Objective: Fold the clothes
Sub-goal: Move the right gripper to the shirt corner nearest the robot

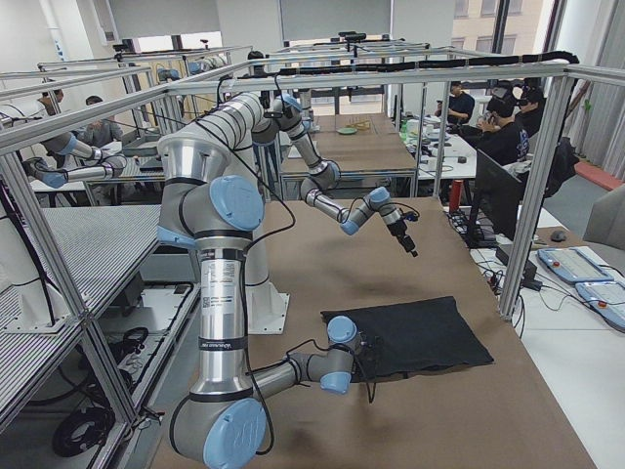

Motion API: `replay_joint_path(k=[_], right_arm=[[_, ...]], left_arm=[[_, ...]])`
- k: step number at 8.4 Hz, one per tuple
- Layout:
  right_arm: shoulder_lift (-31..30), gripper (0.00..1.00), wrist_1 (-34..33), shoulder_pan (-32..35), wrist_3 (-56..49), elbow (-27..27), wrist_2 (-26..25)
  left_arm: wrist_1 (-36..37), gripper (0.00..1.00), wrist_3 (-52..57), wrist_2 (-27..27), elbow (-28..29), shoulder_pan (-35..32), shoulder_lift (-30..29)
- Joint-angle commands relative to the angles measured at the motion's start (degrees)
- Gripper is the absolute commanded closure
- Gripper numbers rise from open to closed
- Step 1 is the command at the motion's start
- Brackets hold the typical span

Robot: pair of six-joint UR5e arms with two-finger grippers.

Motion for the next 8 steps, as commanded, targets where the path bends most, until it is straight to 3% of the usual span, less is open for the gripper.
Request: replay_joint_path(k=[1,7,8], right_arm=[[0.0,0.05,0.0,-2.5,3.3,0.2,-1.4],[0.7,0.08,-0.8,-10.3,3.6,-0.6,-9.6],[1.5,0.33,-1.6,-10.4,5.4,-0.4,-9.7]], left_arm=[[-0.1,0.00,0.1,0.5,-0.1,0.0,0.1],[-0.1,0.00,0.1,1.0,0.1,0.0,0.5],[-0.1,0.00,0.1,1.0,0.2,0.0,0.5]])
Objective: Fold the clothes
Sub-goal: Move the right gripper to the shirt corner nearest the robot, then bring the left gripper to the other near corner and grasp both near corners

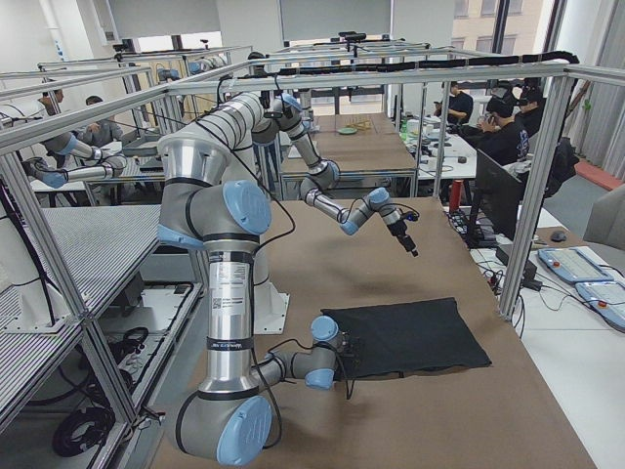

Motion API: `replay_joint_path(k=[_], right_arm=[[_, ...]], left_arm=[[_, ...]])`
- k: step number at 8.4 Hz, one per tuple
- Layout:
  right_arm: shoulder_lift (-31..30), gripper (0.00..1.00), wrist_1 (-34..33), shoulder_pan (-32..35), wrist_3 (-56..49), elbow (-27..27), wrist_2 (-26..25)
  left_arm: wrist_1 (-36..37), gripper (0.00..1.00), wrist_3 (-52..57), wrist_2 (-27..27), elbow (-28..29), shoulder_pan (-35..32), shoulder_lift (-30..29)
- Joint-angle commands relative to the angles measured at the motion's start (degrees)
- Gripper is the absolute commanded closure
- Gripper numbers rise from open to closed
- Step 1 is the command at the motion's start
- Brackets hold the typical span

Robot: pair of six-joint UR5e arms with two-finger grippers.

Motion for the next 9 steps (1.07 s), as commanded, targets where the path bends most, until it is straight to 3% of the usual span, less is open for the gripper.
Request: replay_joint_path(k=[1,2,6,9], right_arm=[[2.2,0.91,-1.2,-1.3,4.7,0.3,-1.3],[3.1,1.00,-2.0,-1.5,4.9,0.4,-1.3],[5.5,1.00,-13.0,-1.4,6.4,8.0,-1.0],[5.6,1.00,-12.7,-1.4,6.7,8.0,-1.1]], left_arm=[[0.0,0.00,0.1,0.1,0.3,0.0,0.0],[0.0,0.00,0.1,0.1,0.3,0.0,-0.1],[0.1,0.00,1.4,0.0,0.7,-0.2,-0.1],[-0.3,0.00,-1.8,-1.5,-2.6,-0.1,0.2]])
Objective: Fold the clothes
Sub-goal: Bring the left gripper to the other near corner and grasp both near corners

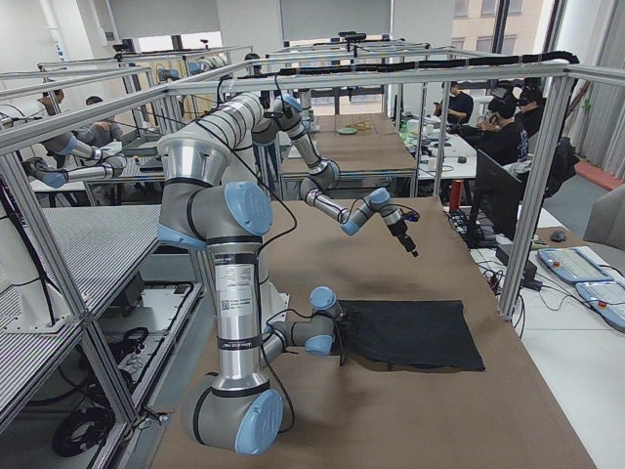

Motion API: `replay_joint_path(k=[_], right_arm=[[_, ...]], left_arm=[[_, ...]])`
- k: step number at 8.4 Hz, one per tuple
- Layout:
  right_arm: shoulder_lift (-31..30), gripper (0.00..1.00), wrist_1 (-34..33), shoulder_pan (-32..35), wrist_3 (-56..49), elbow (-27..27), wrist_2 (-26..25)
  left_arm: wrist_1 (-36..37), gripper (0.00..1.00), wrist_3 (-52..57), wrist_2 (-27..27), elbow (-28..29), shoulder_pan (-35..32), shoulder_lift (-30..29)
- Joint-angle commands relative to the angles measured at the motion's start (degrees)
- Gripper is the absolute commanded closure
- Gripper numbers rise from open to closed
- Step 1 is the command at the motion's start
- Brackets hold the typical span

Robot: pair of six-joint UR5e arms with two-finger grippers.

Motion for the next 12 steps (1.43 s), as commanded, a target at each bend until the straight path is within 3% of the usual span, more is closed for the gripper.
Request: replay_joint_path(k=[1,2,4,7,8,10,12], right_arm=[[0.0,1.00,0.0,0.0,0.1,0.3,-0.3],[-0.1,1.00,0.2,0.5,0.0,0.4,-0.3],[-0.1,1.00,0.3,0.7,-0.7,0.3,-0.3],[-0.2,1.00,0.4,1.1,-0.7,0.8,-0.6],[-0.2,1.00,0.4,1.1,-0.7,1.4,-1.2],[-0.3,1.00,0.4,1.1,-0.6,1.7,-1.4],[-0.3,1.00,0.4,1.1,-0.7,1.7,-1.4]], left_arm=[[0.2,0.00,-10.7,-5.2,-6.8,1.8,0.4],[0.1,0.00,-15.1,-5.5,-11.9,5.3,3.8],[0.2,0.00,-20.3,6.1,-19.2,17.5,8.8],[-0.3,0.00,-26.4,21.4,-19.9,32.1,9.2],[-0.6,0.00,-26.3,22.5,-19.0,34.2,10.2],[-9.2,0.00,-26.6,23.2,-16.8,35.9,14.3],[-10.0,0.00,-26.6,23.9,-14.0,36.5,13.5]])
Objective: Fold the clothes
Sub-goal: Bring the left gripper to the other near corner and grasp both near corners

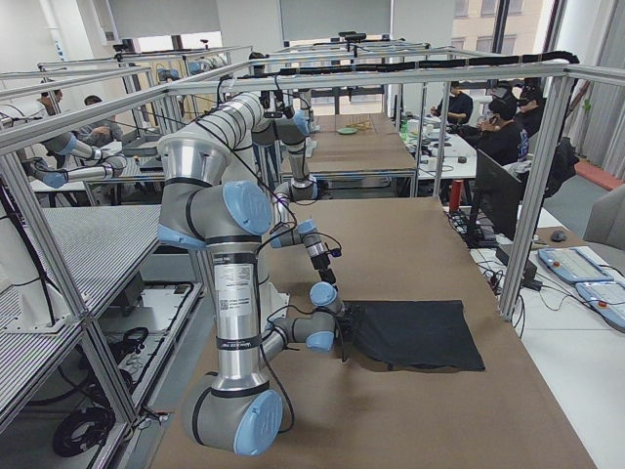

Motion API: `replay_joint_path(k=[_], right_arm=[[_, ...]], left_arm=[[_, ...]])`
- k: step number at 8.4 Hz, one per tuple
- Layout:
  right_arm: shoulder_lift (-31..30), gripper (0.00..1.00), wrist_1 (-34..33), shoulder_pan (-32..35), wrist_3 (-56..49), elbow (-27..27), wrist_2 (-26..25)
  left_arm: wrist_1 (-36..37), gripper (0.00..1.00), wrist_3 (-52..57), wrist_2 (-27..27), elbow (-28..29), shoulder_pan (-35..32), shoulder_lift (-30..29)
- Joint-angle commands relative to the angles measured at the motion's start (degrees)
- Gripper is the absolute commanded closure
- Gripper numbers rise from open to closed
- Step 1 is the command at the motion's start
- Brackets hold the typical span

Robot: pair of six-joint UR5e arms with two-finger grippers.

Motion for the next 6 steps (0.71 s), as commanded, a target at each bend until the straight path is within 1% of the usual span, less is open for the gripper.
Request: replay_joint_path(k=[1,4,5,6], right_arm=[[0.0,1.00,0.0,-0.1,-0.1,0.0,0.0],[-0.1,1.00,-0.1,-0.2,-0.1,-0.1,0.0],[-0.2,1.00,-0.1,-0.2,-0.1,-0.1,-0.1],[-0.2,1.00,-0.1,-0.1,-0.1,-0.1,-0.1]], left_arm=[[-2.1,0.00,0.0,0.6,3.6,0.9,-0.4],[-2.1,0.01,0.0,0.7,5.6,0.9,-1.8],[-2.0,0.22,-0.1,1.2,6.2,0.9,-2.7],[-2.0,0.28,-0.2,1.5,6.3,0.9,-2.7]])
